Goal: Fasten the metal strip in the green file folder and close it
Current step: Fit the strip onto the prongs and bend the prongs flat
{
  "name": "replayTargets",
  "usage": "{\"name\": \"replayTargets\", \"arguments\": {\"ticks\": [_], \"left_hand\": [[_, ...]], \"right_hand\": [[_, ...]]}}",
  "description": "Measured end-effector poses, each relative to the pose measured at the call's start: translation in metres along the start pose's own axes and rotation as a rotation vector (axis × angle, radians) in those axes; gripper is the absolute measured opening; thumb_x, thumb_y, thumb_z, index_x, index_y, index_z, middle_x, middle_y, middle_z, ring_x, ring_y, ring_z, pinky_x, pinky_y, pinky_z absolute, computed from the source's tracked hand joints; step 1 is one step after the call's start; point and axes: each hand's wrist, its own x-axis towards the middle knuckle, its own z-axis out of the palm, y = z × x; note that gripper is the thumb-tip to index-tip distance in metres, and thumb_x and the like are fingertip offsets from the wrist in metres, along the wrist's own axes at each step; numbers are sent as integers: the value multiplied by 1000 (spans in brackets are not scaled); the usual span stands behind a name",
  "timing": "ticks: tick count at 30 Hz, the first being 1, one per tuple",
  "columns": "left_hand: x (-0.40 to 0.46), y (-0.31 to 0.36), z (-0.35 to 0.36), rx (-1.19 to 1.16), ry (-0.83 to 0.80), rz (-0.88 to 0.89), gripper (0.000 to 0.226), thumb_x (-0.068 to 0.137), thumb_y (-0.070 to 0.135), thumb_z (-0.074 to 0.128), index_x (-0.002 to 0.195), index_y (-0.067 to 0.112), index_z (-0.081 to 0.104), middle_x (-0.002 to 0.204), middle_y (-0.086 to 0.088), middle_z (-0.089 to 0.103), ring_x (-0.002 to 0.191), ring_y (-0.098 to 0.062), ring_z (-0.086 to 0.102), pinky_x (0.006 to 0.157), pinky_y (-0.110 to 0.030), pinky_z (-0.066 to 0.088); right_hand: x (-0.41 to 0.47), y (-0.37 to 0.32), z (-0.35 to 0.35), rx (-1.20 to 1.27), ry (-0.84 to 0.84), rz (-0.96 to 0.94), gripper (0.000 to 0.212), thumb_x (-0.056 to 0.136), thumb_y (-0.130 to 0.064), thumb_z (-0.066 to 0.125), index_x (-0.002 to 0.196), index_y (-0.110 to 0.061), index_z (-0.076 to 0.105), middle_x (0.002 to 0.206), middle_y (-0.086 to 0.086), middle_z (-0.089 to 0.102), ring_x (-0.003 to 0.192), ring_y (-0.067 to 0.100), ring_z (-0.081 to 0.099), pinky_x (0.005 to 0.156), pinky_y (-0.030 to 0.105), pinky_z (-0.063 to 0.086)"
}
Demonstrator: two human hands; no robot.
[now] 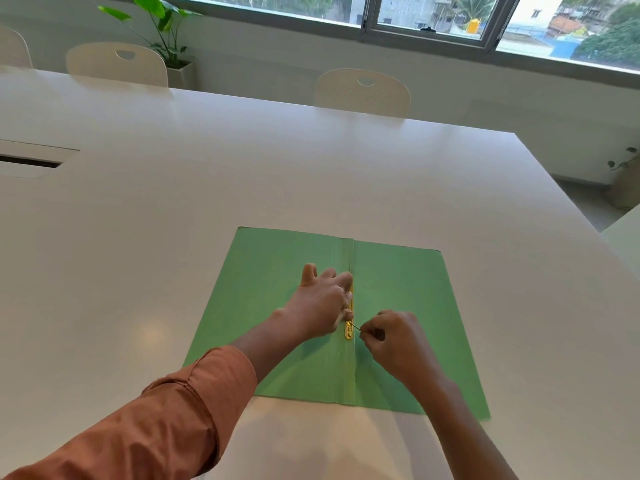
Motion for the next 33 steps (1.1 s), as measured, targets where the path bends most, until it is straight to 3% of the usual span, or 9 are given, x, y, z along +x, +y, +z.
{"name": "replayTargets", "arguments": {"ticks": [2, 7, 11, 15, 19, 22, 28, 30, 33], "left_hand": [[0, 1, -2, 0, -3, -2, 33, 100, 47, 60, 116, 24, 77, 134, 10, 56, 121, -19, 49, 89, -44, 17], [3, 4, -8, 14, -14, -12, 29, 99, 45, 62, 109, 23, 78, 132, 8, 57, 120, -20, 50, 89, -45, 21], [2, 2, -9, -18, -27, -22, 29, 100, 46, 62, 105, 23, 79, 131, 9, 58, 120, -19, 49, 93, -45, 23], [3, 4, -8, -7, -22, -27, 27, 103, 42, 60, 98, 23, 78, 130, 10, 58, 120, -18, 49, 98, -47, 27], [3, 3, -8, 18, -25, -31, 25, 103, 40, 60, 100, 22, 78, 132, 8, 58, 121, -19, 48, 99, -47, 26], [4, 3, -9, 14, -38, -29, 29, 102, 45, 61, 102, 22, 78, 133, 8, 58, 122, -19, 48, 99, -47, 26], [4, 1, -9, 27, -56, -22, 32, 99, 49, 62, 106, 23, 79, 133, 8, 57, 123, -20, 47, 97, -47, 25], [4, 1, -9, 23, -54, -19, 32, 99, 49, 62, 106, 23, 79, 133, 8, 57, 122, -20, 47, 97, -47, 25], [4, 1, -9, 25, -54, -14, 32, 99, 50, 62, 105, 23, 79, 133, 8, 57, 122, -19, 47, 96, -47, 25]], "right_hand": [[-7, -5, 6, -34, -23, 13, 13, 85, -6, 74, 84, -12, 86, 75, 3, 75, 62, 16, 66, 65, 34, 59], [-10, -25, 15, -91, -77, 69, 21, 84, -4, 62, 74, -6, 80, 69, 8, 67, 59, 22, 59, 58, 35, 50], [3, -36, 9, -64, -101, 165, 22, 80, -6, 62, 59, -5, 72, 52, 12, 61, 45, 20, 39, 46, 31, 39], [10, -48, 12, -42, -96, 236, 23, 75, -3, 62, 52, -8, 64, 42, -2, 41, 38, 13, 30, 35, 18, 24], [2, -57, 27, -41, -47, 263, 24, 77, -3, 62, 54, -9, 62, 42, -5, 40, 38, 11, 34, 37, 21, 24], [-9, -57, 31, -81, 14, 258, 24, 79, -8, 64, 55, -6, 63, 47, -2, 39, 46, 24, 37, 46, 35, 26], [-13, -40, 20, 33, 115, 261, 14, 79, -5, 73, 74, -12, 84, 63, 6, 72, 56, 22, 61, 56, 33, 48], [-14, -39, 19, 35, 101, 247, 16, 80, -5, 72, 83, -12, 86, 69, 7, 74, 60, 22, 64, 60, 35, 53], [-14, -37, 21, 7, 92, 222, 18, 83, -4, 71, 89, -11, 86, 68, 6, 67, 58, 20, 59, 55, 31, 46]]}}
